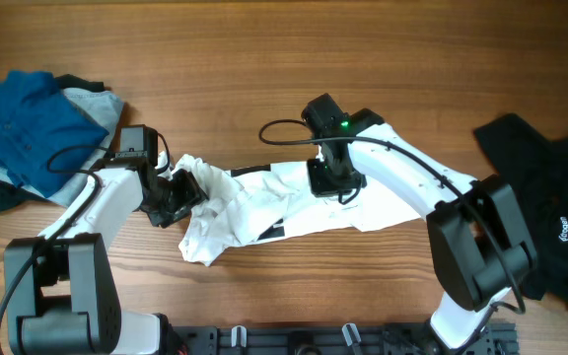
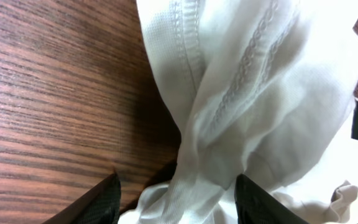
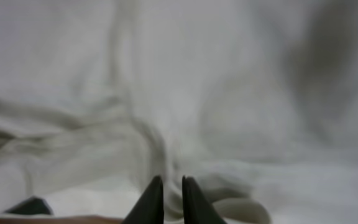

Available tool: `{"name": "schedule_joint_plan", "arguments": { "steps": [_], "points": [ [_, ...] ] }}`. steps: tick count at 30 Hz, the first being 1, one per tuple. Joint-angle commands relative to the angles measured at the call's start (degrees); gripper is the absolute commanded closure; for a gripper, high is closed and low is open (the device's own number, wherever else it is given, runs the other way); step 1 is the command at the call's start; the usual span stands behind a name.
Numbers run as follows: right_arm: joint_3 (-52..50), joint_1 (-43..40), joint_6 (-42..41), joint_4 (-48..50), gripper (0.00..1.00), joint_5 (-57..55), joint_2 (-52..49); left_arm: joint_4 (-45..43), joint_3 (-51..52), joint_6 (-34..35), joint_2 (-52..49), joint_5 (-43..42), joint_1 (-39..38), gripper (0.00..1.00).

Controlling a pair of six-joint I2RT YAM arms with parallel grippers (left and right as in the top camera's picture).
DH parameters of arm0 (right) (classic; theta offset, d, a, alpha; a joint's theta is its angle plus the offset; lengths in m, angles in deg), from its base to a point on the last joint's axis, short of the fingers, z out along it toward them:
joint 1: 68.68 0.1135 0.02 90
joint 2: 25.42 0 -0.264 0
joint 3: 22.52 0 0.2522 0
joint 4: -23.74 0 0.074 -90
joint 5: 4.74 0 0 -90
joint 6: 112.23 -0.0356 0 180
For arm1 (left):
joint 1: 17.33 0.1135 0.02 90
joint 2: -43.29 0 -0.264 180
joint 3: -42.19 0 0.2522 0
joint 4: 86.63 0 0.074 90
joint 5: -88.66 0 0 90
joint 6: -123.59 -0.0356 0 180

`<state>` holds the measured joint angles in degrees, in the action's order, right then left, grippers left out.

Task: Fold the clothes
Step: 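Press the folded layers down with the right gripper near the left gripper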

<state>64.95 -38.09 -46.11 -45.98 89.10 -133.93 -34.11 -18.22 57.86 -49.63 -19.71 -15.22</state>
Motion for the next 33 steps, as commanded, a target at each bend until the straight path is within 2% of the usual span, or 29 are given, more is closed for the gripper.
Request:
{"name": "schedule_joint_plan", "arguments": {
  "steps": [1, 3, 7, 10, 12, 13, 18, 22, 23, 24, 26, 30, 33],
  "points": [
    [0.48, -3.02, -9.40, -5.99, 0.88, -9.73, 3.30, 0.00, 0.33, -1.11, 0.24, -0.92, 0.37, 0.41],
    [0.13, -4.66, -11.91, -9.27, 0.88, -12.52, 3.45, -0.02, 0.33, -1.11, 0.22, -0.92, 0.37, 0.41],
    [-4.94, -5.16, -11.74, -5.64, 0.89, -10.75, 2.97, -0.02, 0.33, -1.11, 0.22, -0.92, 0.37, 0.41],
    [-10.05, -4.48, 1.29, 3.37, 0.89, 6.34, 2.97, -0.02, 0.33, -1.11, 0.22, -0.92, 0.37, 0.41],
    [-10.29, -3.48, 15.72, 6.10, 0.90, 23.69, 3.02, 0.00, 0.33, -1.11, 0.24, -0.92, 0.37, 0.41],
    [-10.14, -3.43, 17.29, 7.06, 0.90, 26.93, 3.08, -0.02, 0.33, -1.11, 0.22, -0.94, 0.37, 0.40],
    [-9.79, -3.45, 13.16, 12.37, 0.89, 25.70, 3.10, -0.02, 0.33, -1.14, 0.22, -3.10, 0.37, 0.40],
    [-6.62, -3.56, 6.03, 7.54, 0.88, 9.77, 7.13, -0.02, 0.33, -1.60, 0.22, -7.54, 0.37, 0.36],
    [-6.19, -3.58, 3.93, 6.93, 0.85, 6.32, 8.94, -0.04, 0.33, -3.45, 0.22, -9.77, 0.37, 0.36],
    [-6.10, -3.80, 2.01, 6.88, 0.77, 3.45, 11.30, -0.04, 0.33, -4.59, 0.22, -10.45, 0.37, 0.35],
    [-6.10, -4.74, 1.46, 7.26, 0.69, 3.93, 13.73, -0.24, 0.33, -4.57, 0.22, -10.34, 0.37, 0.32],
    [-6.14, -3.72, 7.52, 8.37, 0.60, 7.15, 12.28, -1.36, 0.33, -4.55, 0.22, -10.34, 0.37, 0.31],
    [-6.34, -2.49, 6.67, 8.74, 0.60, 5.77, 9.20, -1.49, 0.33, -4.55, 0.22, -10.34, 0.37, 0.30]
  ]
}}
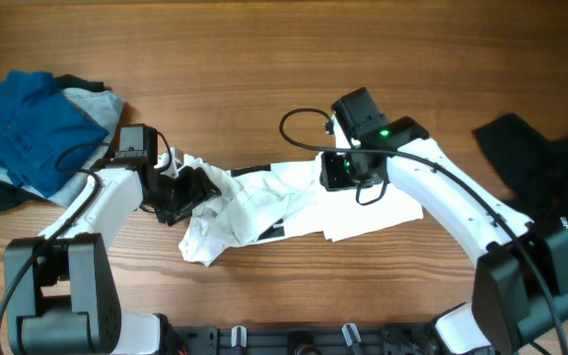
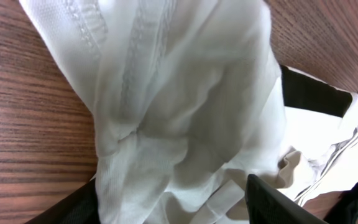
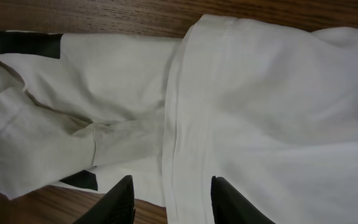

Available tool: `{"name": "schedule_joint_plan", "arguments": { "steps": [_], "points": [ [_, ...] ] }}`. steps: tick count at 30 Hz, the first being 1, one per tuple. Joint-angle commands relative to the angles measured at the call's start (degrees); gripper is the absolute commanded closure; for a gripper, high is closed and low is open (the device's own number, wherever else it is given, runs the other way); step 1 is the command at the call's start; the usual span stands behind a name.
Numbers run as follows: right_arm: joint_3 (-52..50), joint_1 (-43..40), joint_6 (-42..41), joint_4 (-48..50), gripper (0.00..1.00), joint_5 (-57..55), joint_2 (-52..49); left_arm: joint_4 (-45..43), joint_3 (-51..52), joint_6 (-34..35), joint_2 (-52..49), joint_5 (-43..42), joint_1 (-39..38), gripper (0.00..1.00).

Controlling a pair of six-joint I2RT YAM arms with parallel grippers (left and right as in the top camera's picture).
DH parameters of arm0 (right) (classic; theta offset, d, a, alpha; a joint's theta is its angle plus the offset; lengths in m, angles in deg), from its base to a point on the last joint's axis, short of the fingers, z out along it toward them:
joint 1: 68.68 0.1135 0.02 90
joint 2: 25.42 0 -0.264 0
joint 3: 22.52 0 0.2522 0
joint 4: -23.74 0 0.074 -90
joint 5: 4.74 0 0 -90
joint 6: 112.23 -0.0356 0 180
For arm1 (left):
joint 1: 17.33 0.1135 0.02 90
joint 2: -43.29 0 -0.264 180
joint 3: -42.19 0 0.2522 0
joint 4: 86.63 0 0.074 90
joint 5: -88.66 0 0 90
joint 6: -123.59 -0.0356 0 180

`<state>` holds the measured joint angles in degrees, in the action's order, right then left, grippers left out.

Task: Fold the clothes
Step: 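Press the folded layers down with the right gripper near the left gripper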

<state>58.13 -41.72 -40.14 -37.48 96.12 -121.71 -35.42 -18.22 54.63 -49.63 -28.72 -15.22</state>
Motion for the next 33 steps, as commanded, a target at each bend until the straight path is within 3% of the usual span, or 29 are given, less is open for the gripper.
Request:
{"name": "schedule_joint_plan", "arguments": {
  "steps": [1, 5, 7, 11, 25, 33],
  "points": [
    [0.48, 1.36, -0.70, 0.20, 0.60, -2.23, -4.68, -0.17, 0.33, -1.31, 0.22, -1.33, 0.37, 0.30],
    [0.48, 1.60, -1.81, 0.76, 0.61, -2.47, -11.91, -0.22, 0.33, -1.31, 0.22, -1.33, 0.37, 0.30],
    [0.48, 1.57, -1.86, 1.60, 0.80, -2.47, -14.12, -0.22, 0.33, -1.31, 0.22, -1.31, 0.37, 0.30],
    [0.50, 1.57, -3.76, 1.79, 0.96, -2.49, -14.08, -0.22, 0.33, -1.31, 0.22, -1.31, 0.37, 0.30],
    [0.57, 1.46, -4.74, -0.63, 0.96, -2.43, -8.46, -0.20, 0.33, -1.31, 0.22, -1.31, 0.37, 0.30],
    [6.82, 1.46, 1.42, -0.50, 0.95, 1.49, -6.43, -0.22, 0.33, -1.31, 0.22, -1.31, 0.37, 0.29]
  ]
}}
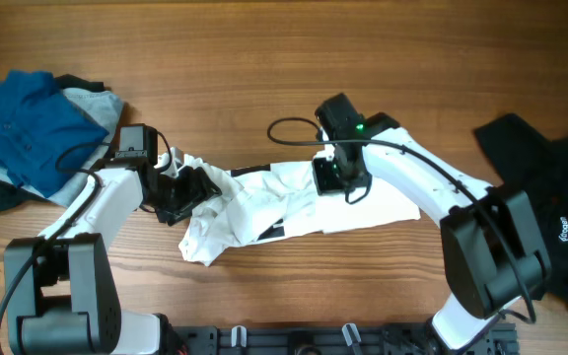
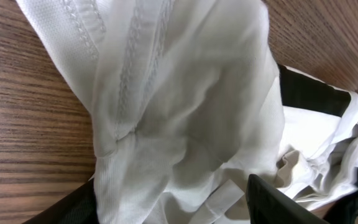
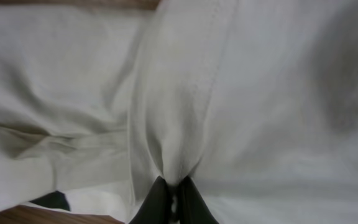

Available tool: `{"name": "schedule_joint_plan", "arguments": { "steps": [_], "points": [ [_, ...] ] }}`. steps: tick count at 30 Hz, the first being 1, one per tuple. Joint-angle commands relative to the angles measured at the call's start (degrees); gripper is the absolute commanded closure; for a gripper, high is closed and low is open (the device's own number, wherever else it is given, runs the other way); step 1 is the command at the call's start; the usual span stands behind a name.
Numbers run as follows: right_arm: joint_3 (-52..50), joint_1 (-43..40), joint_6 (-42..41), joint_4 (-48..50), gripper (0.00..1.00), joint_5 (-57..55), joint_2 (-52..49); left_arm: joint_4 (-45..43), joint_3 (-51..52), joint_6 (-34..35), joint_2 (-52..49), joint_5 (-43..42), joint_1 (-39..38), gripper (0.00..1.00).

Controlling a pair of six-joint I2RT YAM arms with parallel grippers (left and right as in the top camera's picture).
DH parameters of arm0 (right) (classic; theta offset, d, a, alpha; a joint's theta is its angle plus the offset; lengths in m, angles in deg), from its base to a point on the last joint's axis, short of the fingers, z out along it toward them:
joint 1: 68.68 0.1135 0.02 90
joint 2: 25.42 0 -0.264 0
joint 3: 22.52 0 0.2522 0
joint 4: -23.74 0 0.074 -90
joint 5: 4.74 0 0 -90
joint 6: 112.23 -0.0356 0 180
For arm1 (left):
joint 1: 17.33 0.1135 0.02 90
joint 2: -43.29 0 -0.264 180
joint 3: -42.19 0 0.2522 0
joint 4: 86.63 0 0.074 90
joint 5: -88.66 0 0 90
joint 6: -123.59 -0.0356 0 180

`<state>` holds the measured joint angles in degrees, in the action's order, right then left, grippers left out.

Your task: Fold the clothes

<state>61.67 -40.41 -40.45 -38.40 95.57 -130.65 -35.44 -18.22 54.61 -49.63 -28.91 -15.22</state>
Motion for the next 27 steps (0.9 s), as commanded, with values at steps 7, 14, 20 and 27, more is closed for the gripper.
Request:
{"name": "schedule_joint_plan", "arguments": {
  "steps": [7, 14, 20, 27],
  "points": [
    [3.04, 0.17, 1.73, 0.83, 0.96, 2.01, 2.47, -0.20, 0.33, -1.29, 0.22, -1.11, 0.37, 0.30],
    [2.93, 0.17, 1.73, -0.96, 0.91, 2.01, 2.47, -0.20, 0.33, -1.29, 0.22, -1.11, 0.37, 0.29],
    [3.23, -0.66, -2.23, -4.31, 0.70, -8.31, 2.62, -0.22, 0.33, -1.29, 0.22, -1.09, 0.37, 0.29],
    [3.45, -8.61, -5.73, -6.80, 0.66, -13.05, 6.93, -1.77, 0.70, -1.31, 0.07, 0.22, 0.37, 0.18]
  ]
}}
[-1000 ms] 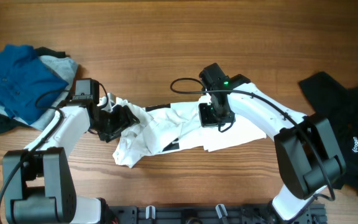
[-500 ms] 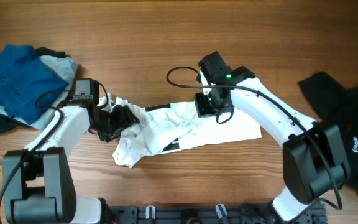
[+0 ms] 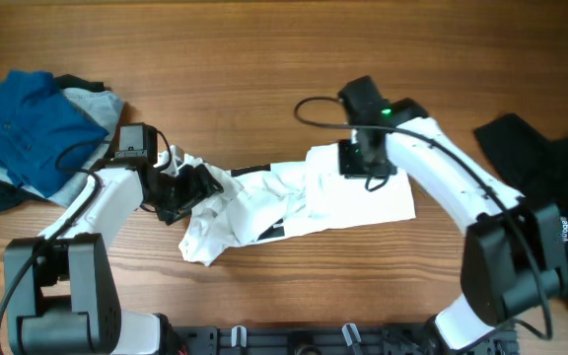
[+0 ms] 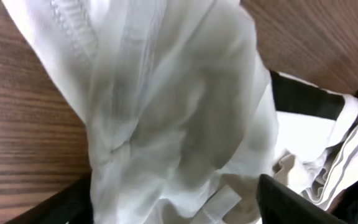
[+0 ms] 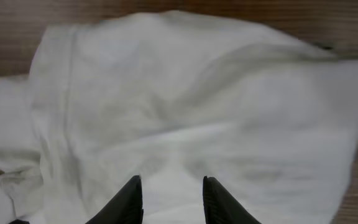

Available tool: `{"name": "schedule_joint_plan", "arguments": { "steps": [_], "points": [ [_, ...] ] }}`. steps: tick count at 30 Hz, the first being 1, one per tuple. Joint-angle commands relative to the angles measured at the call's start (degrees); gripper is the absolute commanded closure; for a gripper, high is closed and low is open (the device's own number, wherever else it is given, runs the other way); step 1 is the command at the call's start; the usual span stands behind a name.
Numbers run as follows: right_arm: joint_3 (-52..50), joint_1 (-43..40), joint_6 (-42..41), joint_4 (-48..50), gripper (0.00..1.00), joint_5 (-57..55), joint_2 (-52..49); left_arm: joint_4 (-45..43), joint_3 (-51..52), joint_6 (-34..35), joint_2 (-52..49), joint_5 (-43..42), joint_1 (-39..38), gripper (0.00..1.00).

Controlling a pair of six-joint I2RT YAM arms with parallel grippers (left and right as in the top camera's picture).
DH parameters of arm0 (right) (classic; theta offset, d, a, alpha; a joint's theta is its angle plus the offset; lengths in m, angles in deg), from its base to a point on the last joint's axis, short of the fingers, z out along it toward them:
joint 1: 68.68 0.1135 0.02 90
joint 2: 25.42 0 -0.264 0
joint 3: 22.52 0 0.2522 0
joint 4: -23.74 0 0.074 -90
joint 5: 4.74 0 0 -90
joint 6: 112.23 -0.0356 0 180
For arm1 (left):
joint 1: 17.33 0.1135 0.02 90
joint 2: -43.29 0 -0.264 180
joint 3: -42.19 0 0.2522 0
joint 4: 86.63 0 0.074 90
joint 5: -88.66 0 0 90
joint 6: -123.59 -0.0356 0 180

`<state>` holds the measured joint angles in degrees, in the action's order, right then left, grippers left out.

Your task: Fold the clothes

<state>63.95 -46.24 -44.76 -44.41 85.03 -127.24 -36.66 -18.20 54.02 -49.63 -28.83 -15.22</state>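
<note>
A crumpled white shirt (image 3: 264,202) with black print lies across the middle of the wooden table (image 3: 264,59). My left gripper (image 3: 177,195) is at the shirt's left end. In the left wrist view its fingers (image 4: 284,202) stand wide apart, and bunched white cloth (image 4: 166,93) fills the space between them. My right gripper (image 3: 363,158) hovers over the flatter right part of the shirt. In the right wrist view the right gripper (image 5: 173,196) is open, with nothing pinched, above smooth white fabric (image 5: 197,93).
A heap of blue, grey and dark clothes (image 3: 28,128) sits at the far left. A black garment (image 3: 540,187) lies at the right edge. Bare wood runs along the back of the table.
My right gripper was shut on a fold near the shirt's middle. It is now open and a little further right. The shirt's right part lies flatter. The left gripper has barely moved.
At first my right gripper was pinched shut on the shirt's middle. Then it stood open above a hem further right, then shut on a fold again, and now it is open. The shirt's right half has become a flatter panel. The left gripper stayed at the left end.
</note>
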Motion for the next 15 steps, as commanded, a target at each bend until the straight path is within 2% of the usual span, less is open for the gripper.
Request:
{"name": "schedule_joint_plan", "arguments": {
  "steps": [1, 5, 7, 8, 9, 10, 13, 15],
  "points": [
    [1.18, -3.85, -1.36, -1.46, 0.66, -2.54, 4.07, -0.76, 0.68, -0.70, -0.20, 0.81, 0.35, 0.18],
    [1.16, -5.27, 1.49, -3.37, 0.65, -2.32, 4.55, -1.92, 0.68, -0.70, -3.26, 2.47, -0.63, 0.21],
    [1.16, -5.27, 1.22, -3.50, 0.65, -2.27, 4.55, -2.01, 0.68, -0.72, -5.35, 2.45, -3.13, 0.47],
    [1.16, -5.27, 1.09, -3.50, 0.65, -2.32, 4.55, -2.23, 0.68, -0.74, -5.33, 2.43, -4.57, 0.69],
    [1.16, -5.27, 1.09, -3.52, 0.65, -2.34, 4.55, -2.43, 0.63, -0.74, -5.03, 2.32, -5.46, 0.87],
    [1.16, -5.29, 1.09, -3.56, 0.65, -2.56, 4.55, -2.43, 0.46, -0.74, -4.74, 2.10, -6.01, 0.96],
    [1.16, -5.29, 0.31, -3.76, 0.65, -5.49, 4.55, -1.42, -1.07, -2.47, -2.97, 2.43, -4.15, 0.96],
    [1.16, -6.29, 0.00, -3.96, 0.65, -6.40, 4.55, 4.48, -6.75, -2.45, -2.32, 7.52, 0.94, 0.96]
  ]
}}
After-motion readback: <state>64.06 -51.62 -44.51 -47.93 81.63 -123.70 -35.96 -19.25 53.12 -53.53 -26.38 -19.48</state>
